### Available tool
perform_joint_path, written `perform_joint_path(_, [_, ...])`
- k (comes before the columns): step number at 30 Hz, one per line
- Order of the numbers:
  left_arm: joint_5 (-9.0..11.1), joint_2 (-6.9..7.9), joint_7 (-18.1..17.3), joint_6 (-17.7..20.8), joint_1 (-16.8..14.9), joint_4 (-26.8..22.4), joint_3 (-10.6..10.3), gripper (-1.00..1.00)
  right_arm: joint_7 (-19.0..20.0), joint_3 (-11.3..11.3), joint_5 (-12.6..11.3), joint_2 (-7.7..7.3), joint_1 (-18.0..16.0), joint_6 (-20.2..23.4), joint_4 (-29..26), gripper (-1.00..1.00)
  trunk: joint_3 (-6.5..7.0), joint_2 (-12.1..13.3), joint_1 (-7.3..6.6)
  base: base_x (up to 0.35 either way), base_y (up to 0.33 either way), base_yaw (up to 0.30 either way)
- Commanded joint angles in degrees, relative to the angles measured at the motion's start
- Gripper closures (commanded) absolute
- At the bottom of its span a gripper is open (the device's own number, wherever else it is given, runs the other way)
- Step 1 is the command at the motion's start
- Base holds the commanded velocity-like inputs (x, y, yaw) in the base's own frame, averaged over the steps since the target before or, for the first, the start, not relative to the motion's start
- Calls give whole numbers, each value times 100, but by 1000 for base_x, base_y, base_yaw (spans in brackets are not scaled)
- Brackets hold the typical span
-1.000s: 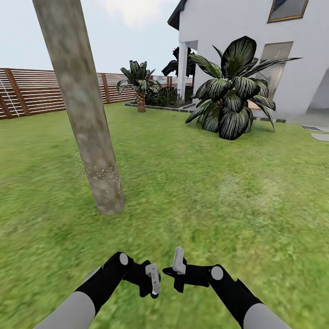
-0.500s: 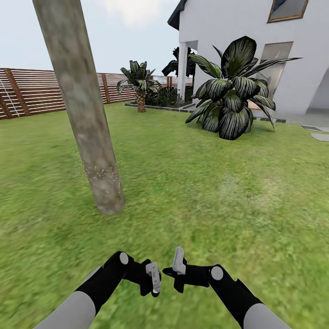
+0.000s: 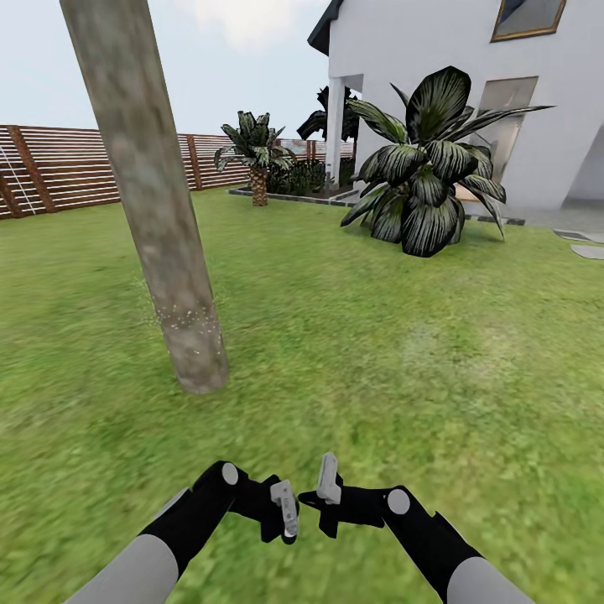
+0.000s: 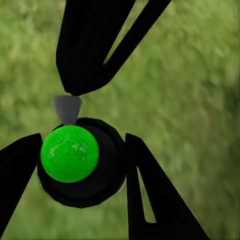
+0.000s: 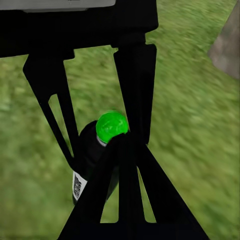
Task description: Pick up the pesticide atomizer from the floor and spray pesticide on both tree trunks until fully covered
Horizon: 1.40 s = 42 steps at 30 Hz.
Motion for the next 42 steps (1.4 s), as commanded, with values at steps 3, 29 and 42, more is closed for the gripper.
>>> perform_joint_path(3, [-13,-11,-22,56,-2,-10,-1,100,-14,11,49,-4,-3,-31,-7,100,-5,-2,-1,0,0,0])
perform_joint_path(29, [-541,1729,309,30,133,956,221,100,-58,-34,57,-84,-2,-53,258,-100,-5,-2,-1,0,0,0])
perform_joint_path(42, [4244,1254,4678,-2325,511,3646,679,100,-4444,-24,-2271,-328,306,-431,3240,-100,-5,-2,-1,0,0,0])
